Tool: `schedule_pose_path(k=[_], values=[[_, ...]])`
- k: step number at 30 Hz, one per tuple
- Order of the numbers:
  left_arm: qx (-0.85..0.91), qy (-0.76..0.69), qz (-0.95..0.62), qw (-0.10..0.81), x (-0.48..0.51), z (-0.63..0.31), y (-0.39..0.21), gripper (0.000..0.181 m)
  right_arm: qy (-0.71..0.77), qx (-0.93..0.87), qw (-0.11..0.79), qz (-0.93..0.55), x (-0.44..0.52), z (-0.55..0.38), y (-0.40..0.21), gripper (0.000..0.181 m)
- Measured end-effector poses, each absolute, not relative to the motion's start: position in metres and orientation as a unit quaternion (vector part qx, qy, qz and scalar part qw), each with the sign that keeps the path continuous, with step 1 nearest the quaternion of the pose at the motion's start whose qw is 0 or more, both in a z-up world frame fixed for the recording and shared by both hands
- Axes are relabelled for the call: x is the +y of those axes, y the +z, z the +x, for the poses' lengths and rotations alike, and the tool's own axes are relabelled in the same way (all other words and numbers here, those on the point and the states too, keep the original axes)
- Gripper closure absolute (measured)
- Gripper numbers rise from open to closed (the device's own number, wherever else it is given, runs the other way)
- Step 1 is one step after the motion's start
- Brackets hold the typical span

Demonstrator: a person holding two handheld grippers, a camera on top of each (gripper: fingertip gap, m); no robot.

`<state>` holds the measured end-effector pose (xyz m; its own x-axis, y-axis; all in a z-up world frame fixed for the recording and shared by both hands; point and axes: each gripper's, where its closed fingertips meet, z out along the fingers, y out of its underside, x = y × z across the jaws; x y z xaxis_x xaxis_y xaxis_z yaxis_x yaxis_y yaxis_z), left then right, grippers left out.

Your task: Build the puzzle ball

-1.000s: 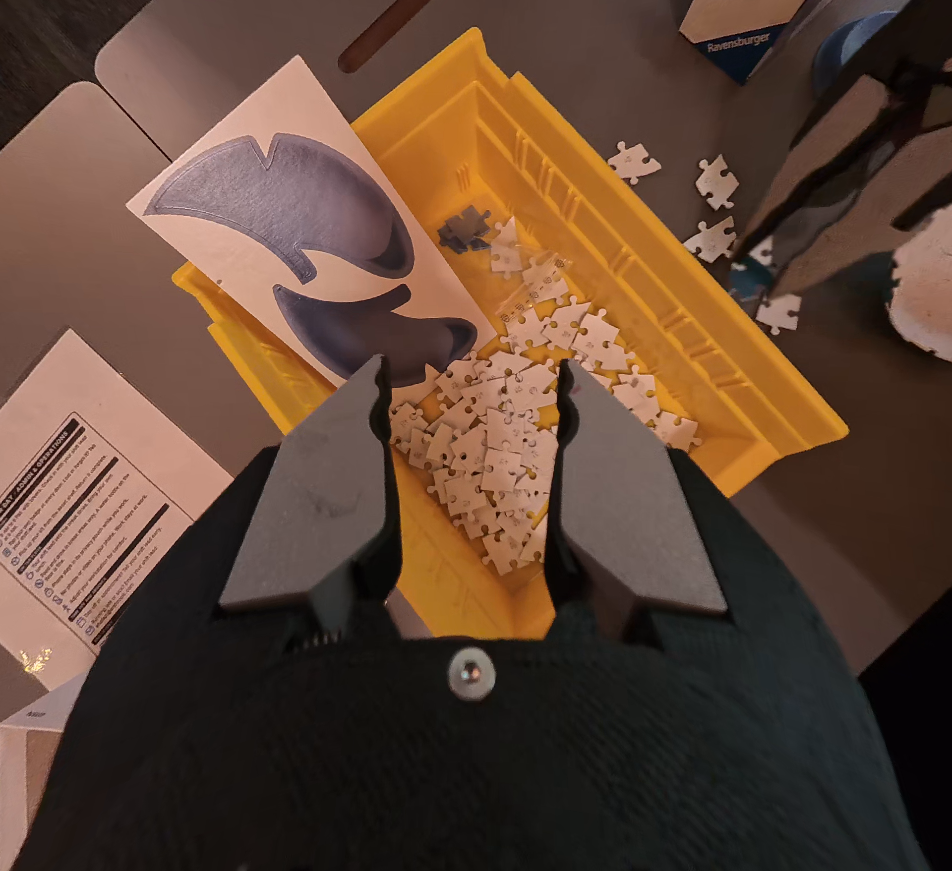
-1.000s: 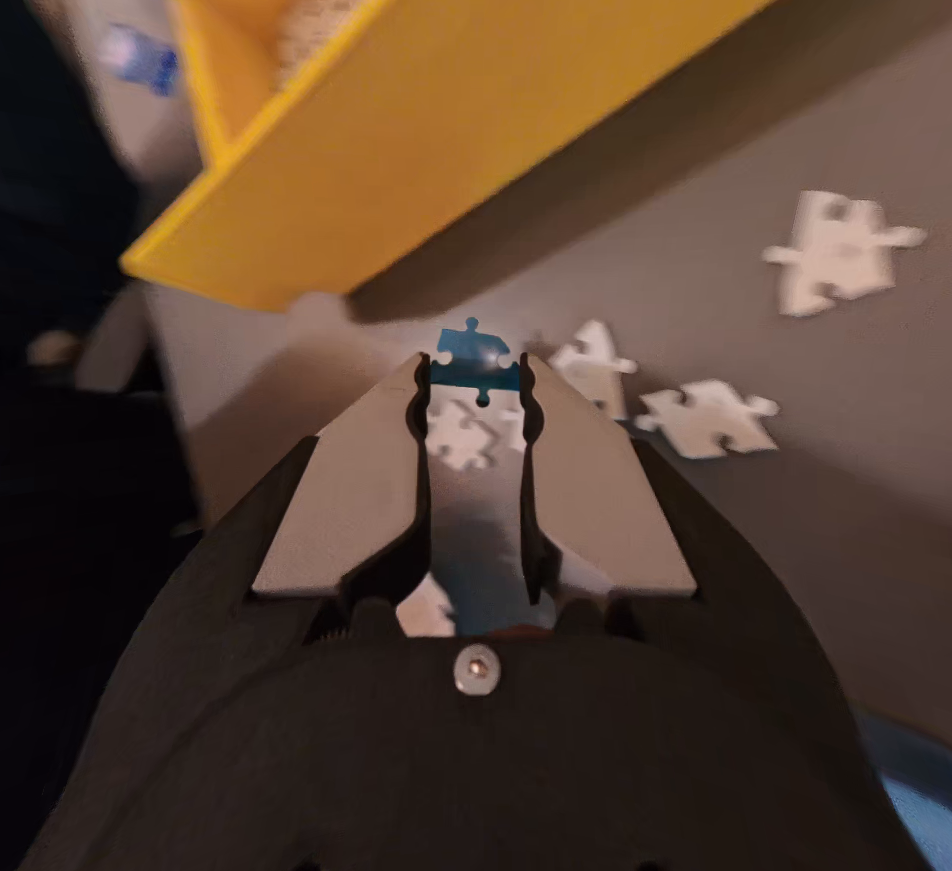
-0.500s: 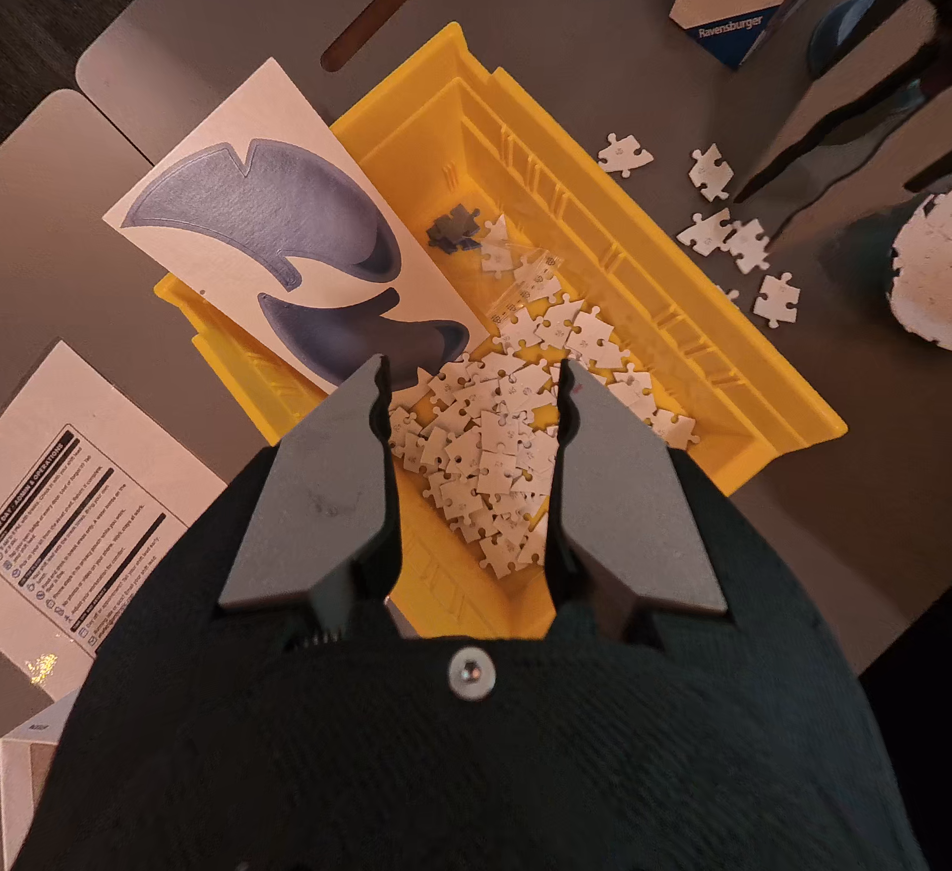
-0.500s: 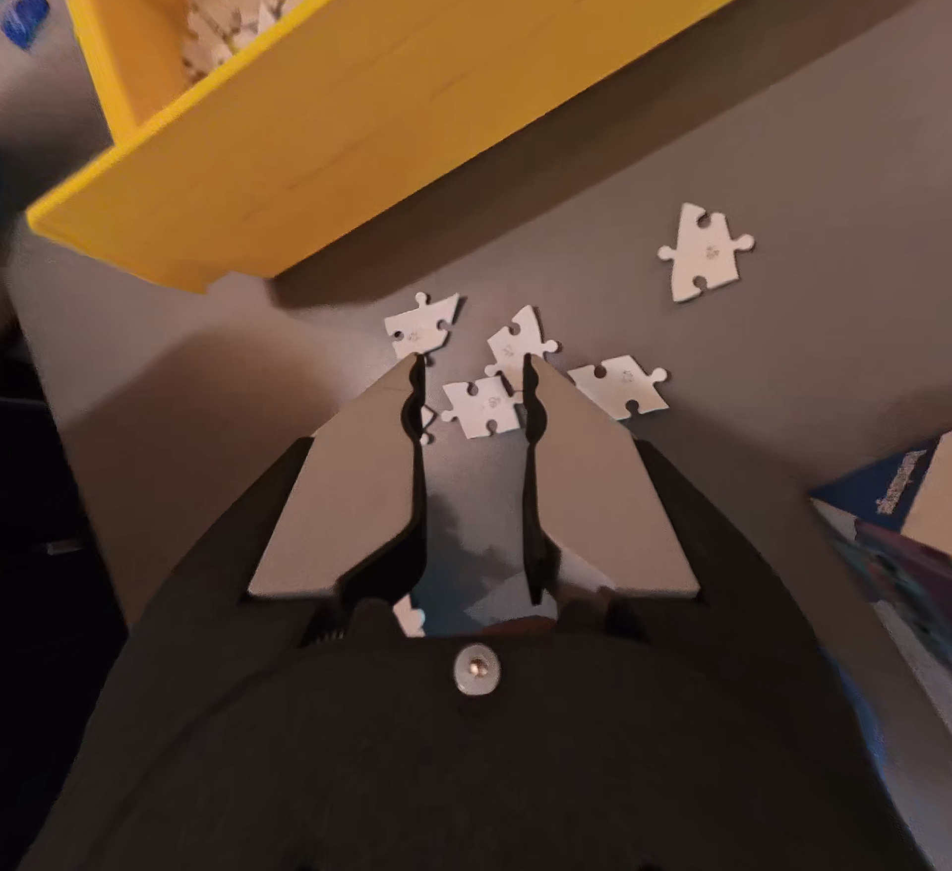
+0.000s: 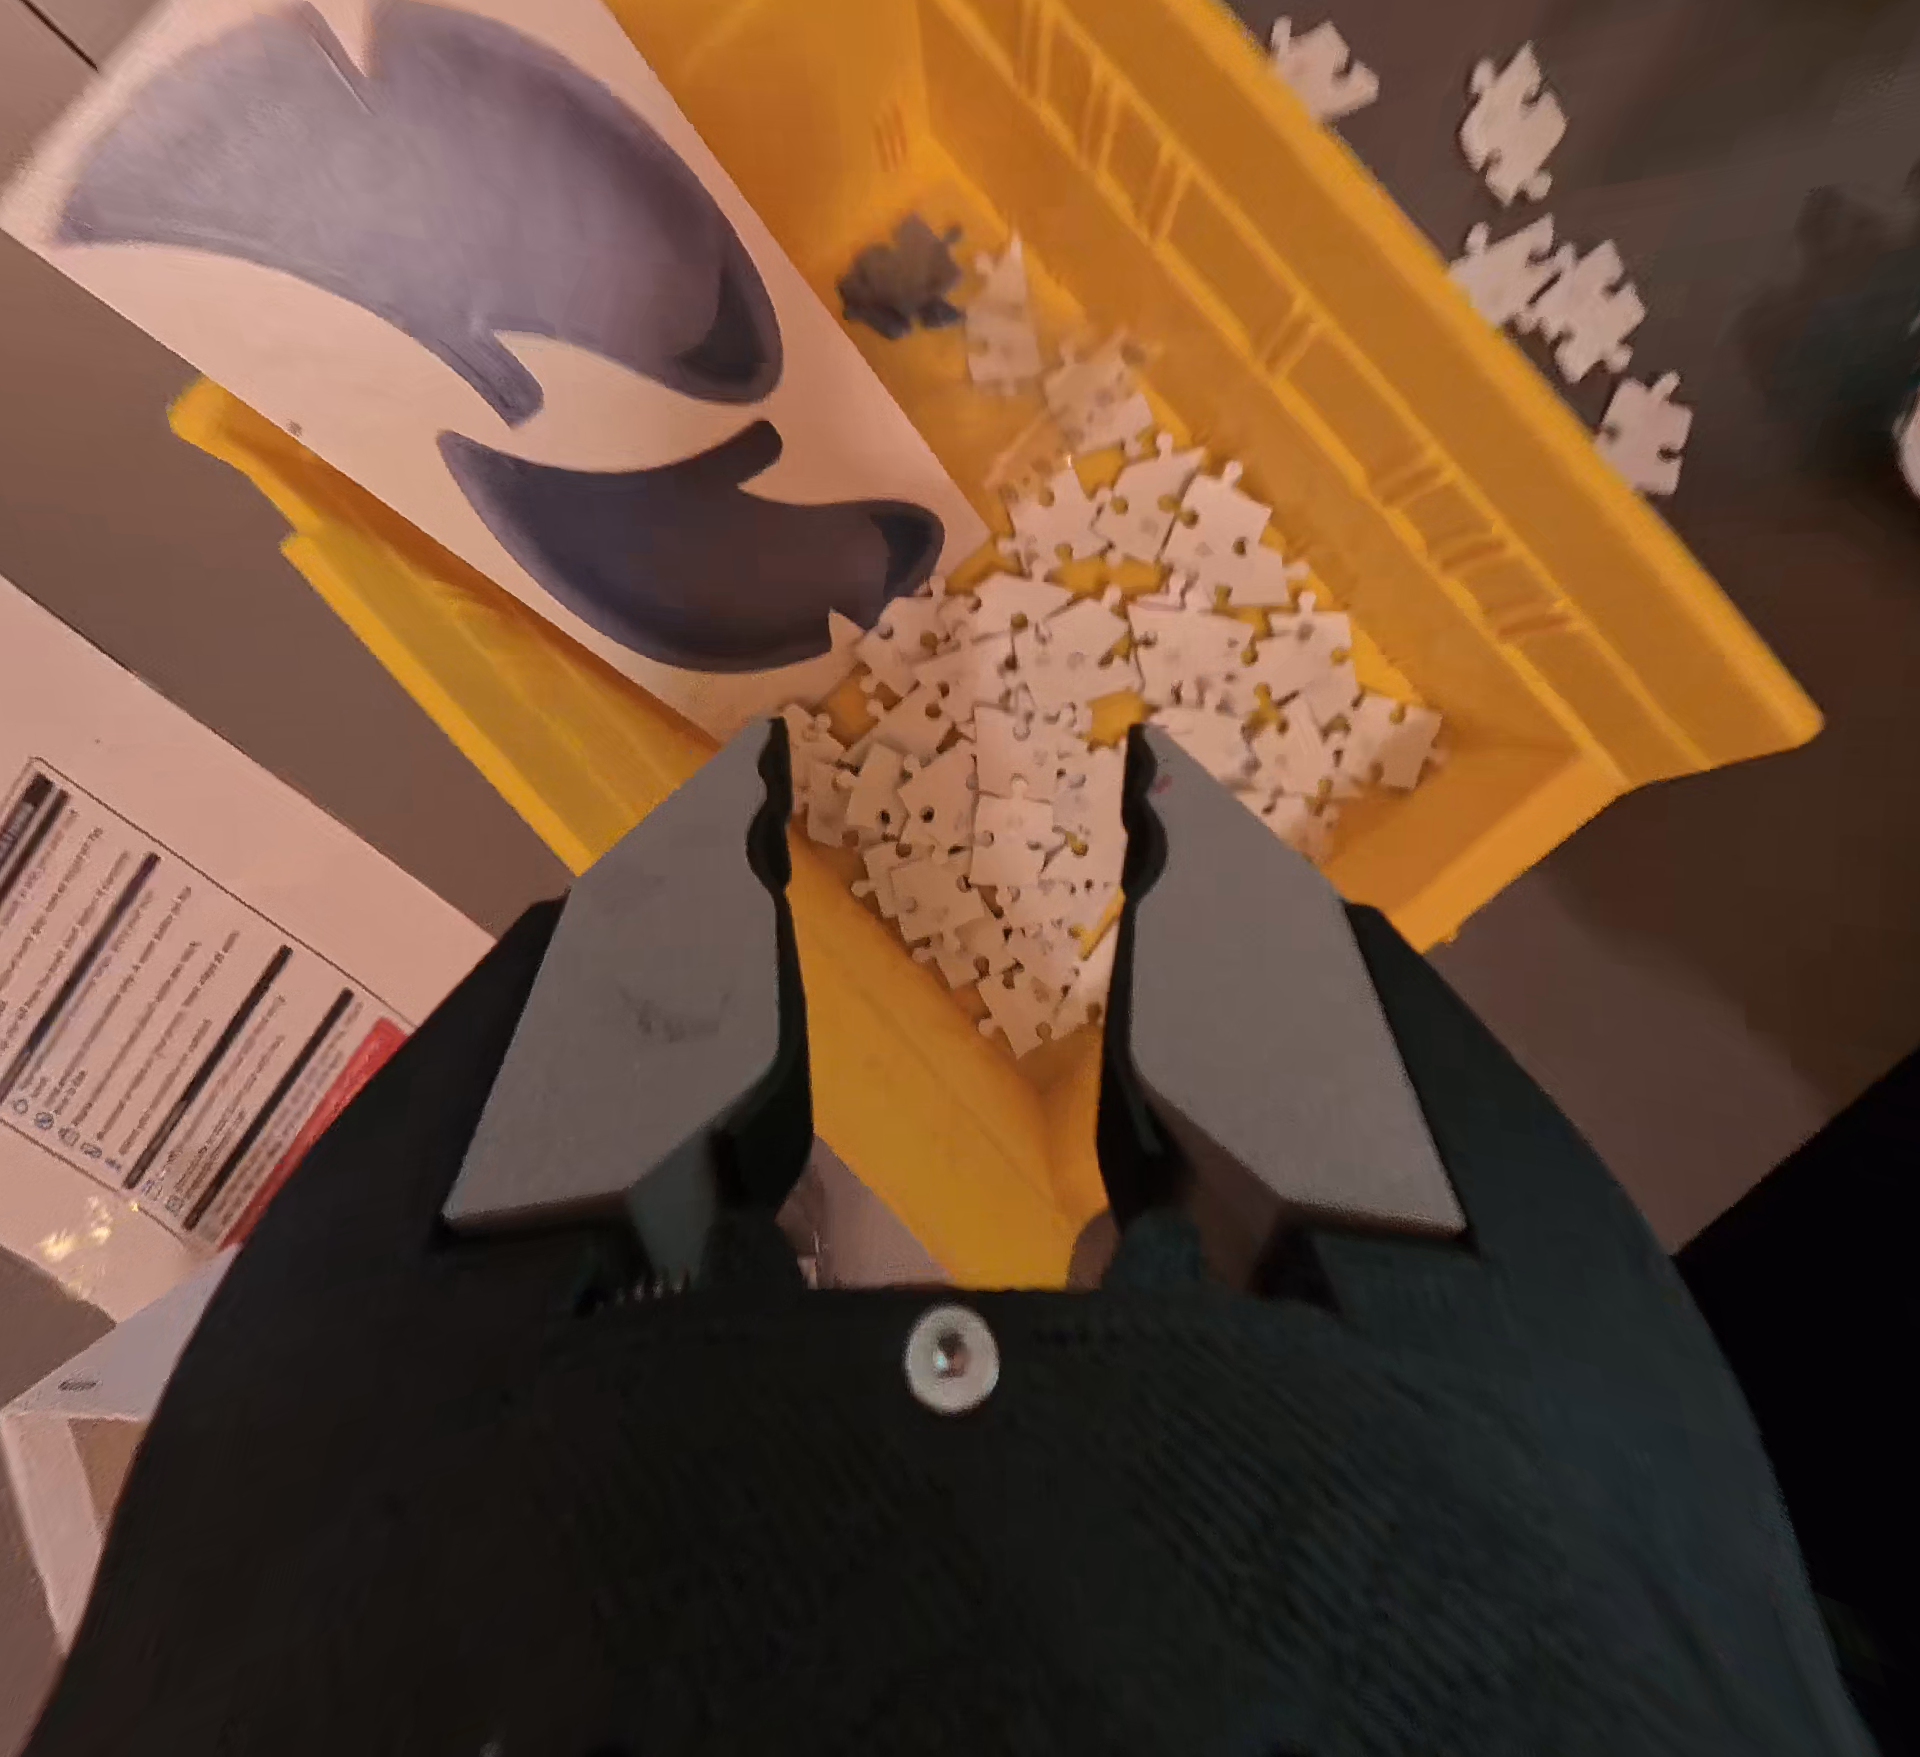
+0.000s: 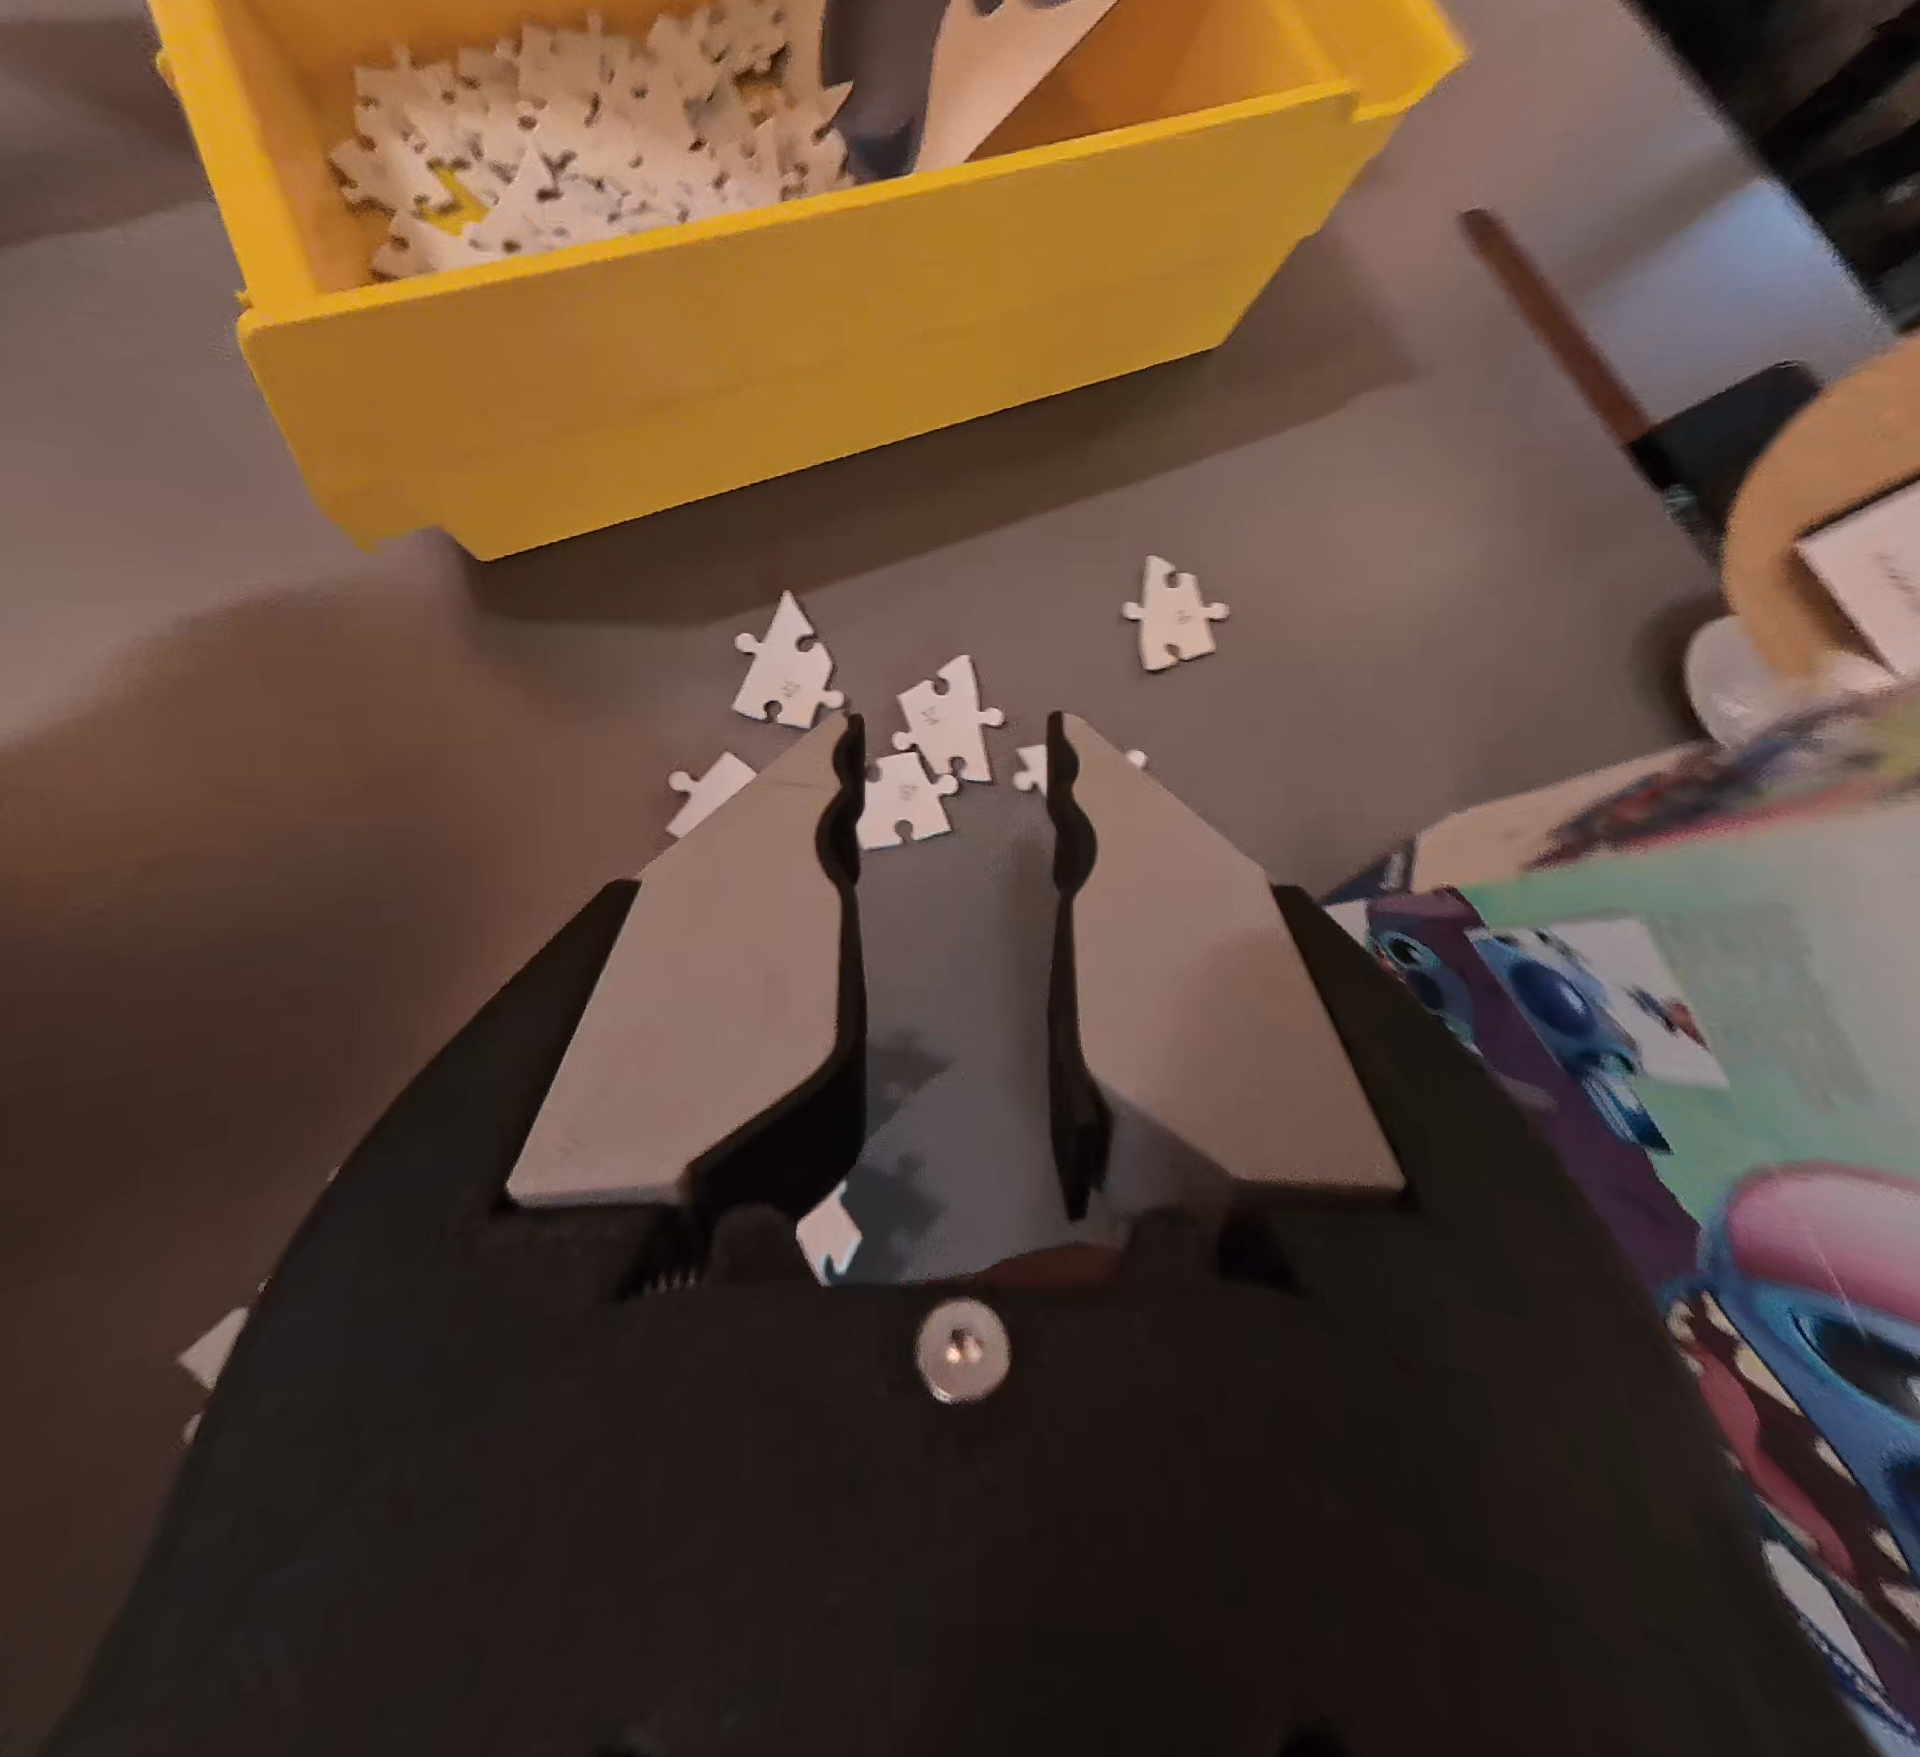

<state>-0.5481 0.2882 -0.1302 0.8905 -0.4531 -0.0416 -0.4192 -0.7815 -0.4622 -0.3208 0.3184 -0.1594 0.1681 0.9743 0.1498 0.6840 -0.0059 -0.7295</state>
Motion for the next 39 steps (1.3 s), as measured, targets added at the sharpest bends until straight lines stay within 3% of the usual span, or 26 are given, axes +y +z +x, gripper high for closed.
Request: schedule_pose_path(k=[6,13,25,39], values=[[0.275,-0.020,-0.954,0.116,0.276,-0.540,-0.184,0.118,0.263,-0.558,0.401,-0.677,0.330,-0.291,-0.143,0.149],[0.303,0.012,-0.951,0.060,0.279,-0.533,-0.214,0.115,0.270,-0.546,0.434,-0.664,0.342,-0.277,-0.153,0.150],[0.246,0.000,-0.950,0.193,0.309,-0.545,-0.161,0.119,0.303,-0.459,0.493,-0.674,0.367,-0.261,-0.138,0.145],[0.256,0.017,-0.954,0.158,0.308,-0.559,-0.175,0.119,0.252,-0.470,0.520,-0.668,0.374,-0.262,-0.145,0.146]])
